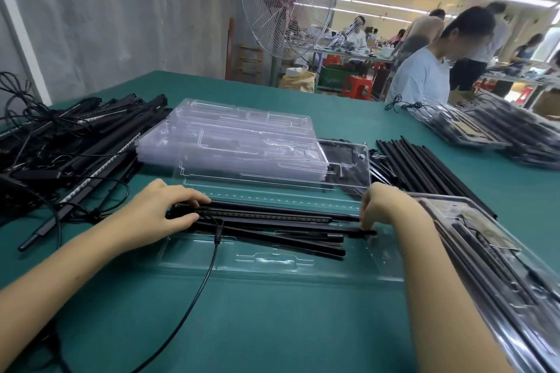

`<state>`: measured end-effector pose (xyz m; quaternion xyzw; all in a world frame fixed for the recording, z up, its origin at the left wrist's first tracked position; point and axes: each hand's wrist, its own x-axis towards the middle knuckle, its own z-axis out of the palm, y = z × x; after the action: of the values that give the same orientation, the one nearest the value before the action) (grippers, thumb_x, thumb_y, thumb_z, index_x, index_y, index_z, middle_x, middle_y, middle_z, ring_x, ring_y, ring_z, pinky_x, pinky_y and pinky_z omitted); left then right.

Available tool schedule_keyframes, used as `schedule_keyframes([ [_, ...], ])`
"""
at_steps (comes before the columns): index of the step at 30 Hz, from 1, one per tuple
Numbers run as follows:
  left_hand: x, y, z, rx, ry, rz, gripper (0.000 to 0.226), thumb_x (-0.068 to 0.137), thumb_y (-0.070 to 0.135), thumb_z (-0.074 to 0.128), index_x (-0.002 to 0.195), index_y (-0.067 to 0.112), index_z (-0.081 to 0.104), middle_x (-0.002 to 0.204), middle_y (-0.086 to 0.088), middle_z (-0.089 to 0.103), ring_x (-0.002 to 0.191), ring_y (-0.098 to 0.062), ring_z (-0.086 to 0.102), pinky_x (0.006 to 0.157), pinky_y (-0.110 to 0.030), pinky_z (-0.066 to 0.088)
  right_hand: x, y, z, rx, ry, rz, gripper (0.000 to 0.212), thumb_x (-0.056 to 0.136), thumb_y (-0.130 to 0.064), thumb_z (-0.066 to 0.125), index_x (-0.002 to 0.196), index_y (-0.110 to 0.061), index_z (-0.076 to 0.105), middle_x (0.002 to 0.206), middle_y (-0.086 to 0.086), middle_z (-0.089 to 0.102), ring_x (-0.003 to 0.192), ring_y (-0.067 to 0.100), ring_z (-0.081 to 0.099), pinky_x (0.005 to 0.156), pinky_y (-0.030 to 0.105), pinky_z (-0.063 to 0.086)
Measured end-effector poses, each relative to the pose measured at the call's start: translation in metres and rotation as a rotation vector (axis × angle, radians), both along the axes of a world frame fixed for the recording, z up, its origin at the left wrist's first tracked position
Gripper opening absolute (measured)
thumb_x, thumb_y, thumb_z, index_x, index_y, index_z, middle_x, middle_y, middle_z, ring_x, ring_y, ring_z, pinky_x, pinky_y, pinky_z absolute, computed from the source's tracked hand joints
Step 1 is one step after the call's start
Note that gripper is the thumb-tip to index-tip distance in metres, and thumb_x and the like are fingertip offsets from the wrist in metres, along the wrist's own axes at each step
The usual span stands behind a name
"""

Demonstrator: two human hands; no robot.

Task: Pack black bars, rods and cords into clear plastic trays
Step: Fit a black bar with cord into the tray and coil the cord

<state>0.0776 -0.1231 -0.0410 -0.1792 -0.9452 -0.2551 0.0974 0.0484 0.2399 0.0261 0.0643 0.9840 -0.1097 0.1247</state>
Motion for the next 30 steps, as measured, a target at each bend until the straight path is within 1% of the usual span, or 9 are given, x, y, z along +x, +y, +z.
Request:
schedule_keyframes([
  [4, -0.002, 0.002, -0.003, -0.064, 0.002, -0.007, 0.035, 0.088, 0.035, 0.061, 0.106, 0.063, 0.049, 0.099, 0.033, 0.054, 0.093, 0.002, 0.038, 0.087, -0.028, 0.035, 0.005, -0.026, -0.004, -0.243, 0.124, 0.235, 0.002, 0.081, -0.017, 0.07, 0.082, -0.017, 0.071, 0.084, -0.003, 0.069, 0.074, 0.008, 0.062, 0.067, 0.019, 0.049],
  [7, -0.003, 0.002, -0.003, -0.069, -0.004, -0.007, 0.034, 0.089, 0.034, 0.061, 0.102, 0.063, 0.05, 0.099, 0.034, 0.052, 0.092, 0.002, 0.038, 0.087, -0.03, 0.034, 0.008, -0.047, -0.015, -0.198, 0.17, 0.368, 0.009, 0.079, -0.022, 0.071, 0.089, -0.022, 0.073, 0.071, -0.014, 0.055, 0.065, 0.002, 0.053, 0.054, 0.012, 0.037],
  [10, -0.004, 0.002, -0.002, -0.078, -0.007, -0.007, 0.036, 0.089, 0.035, 0.06, 0.1, 0.066, 0.046, 0.1, 0.034, 0.051, 0.092, -0.004, 0.04, 0.091, -0.033, 0.035, 0.007, -0.052, -0.022, -0.15, 0.182, 0.379, 0.022, 0.075, -0.024, 0.077, 0.096, -0.02, 0.072, 0.073, -0.011, 0.05, 0.072, 0.009, 0.051, 0.06, 0.02, 0.038],
  [13, -0.004, 0.002, -0.003, -0.091, -0.005, -0.004, 0.036, 0.09, 0.036, 0.058, 0.1, 0.068, 0.044, 0.101, 0.035, 0.049, 0.093, -0.004, 0.04, 0.093, -0.035, 0.036, 0.005, -0.05, -0.023, -0.15, 0.194, 0.37, 0.023, 0.074, -0.019, 0.078, 0.096, -0.018, 0.074, 0.081, -0.006, 0.054, 0.078, 0.012, 0.054, 0.068, 0.019, 0.038],
  [17, -0.005, -0.001, -0.005, -0.091, -0.015, 0.001, 0.035, 0.091, 0.039, 0.055, 0.101, 0.069, 0.042, 0.101, 0.037, 0.048, 0.092, 0.004, 0.038, 0.093, -0.032, 0.034, 0.004, -0.053, -0.023, -0.137, 0.228, 0.382, 0.018, 0.072, -0.014, 0.079, 0.09, -0.015, 0.075, 0.077, -0.005, 0.057, 0.074, 0.01, 0.054, 0.066, 0.02, 0.04],
  [20, -0.005, 0.002, -0.009, -0.099, 0.003, 0.033, 0.026, 0.089, 0.047, 0.053, 0.104, 0.066, 0.045, 0.099, 0.04, 0.045, 0.091, 0.001, 0.039, 0.089, -0.032, 0.032, 0.003, -0.053, -0.024, -0.112, 0.238, 0.384, 0.018, 0.074, -0.016, 0.078, 0.091, -0.017, 0.074, 0.078, -0.005, 0.059, 0.075, 0.01, 0.055, 0.069, 0.022, 0.045],
  [25, -0.002, 0.009, -0.011, -0.075, 0.042, 0.101, 0.022, 0.08, 0.057, 0.059, 0.097, 0.065, 0.048, 0.097, 0.035, 0.048, 0.093, -0.003, 0.039, 0.089, -0.034, 0.03, 0.008, -0.049, -0.029, -0.159, 0.276, 0.372, 0.02, 0.077, -0.023, 0.076, 0.096, -0.018, 0.074, 0.094, 0.002, 0.069, 0.076, 0.009, 0.054, 0.068, 0.02, 0.04],
  [28, -0.001, 0.011, -0.009, -0.036, 0.028, 0.119, 0.025, 0.079, 0.055, 0.062, 0.09, 0.068, 0.045, 0.098, 0.028, 0.052, 0.093, -0.006, 0.04, 0.09, -0.034, 0.03, 0.011, -0.045, -0.025, -0.191, 0.183, 0.363, 0.04, 0.074, -0.038, 0.077, 0.109, -0.02, 0.07, 0.104, -0.001, 0.067, 0.083, 0.005, 0.053, 0.067, 0.017, 0.038],
  [30, 0.0, 0.012, -0.009, -0.041, 0.028, 0.13, 0.025, 0.08, 0.055, 0.062, 0.09, 0.069, 0.044, 0.098, 0.027, 0.052, 0.094, -0.006, 0.039, 0.088, -0.033, 0.029, 0.013, -0.043, -0.024, -0.202, 0.088, 0.367, 0.053, 0.072, -0.039, 0.079, 0.12, -0.022, 0.063, 0.119, 0.001, 0.062, 0.095, 0.006, 0.052, 0.075, 0.017, 0.035],
])
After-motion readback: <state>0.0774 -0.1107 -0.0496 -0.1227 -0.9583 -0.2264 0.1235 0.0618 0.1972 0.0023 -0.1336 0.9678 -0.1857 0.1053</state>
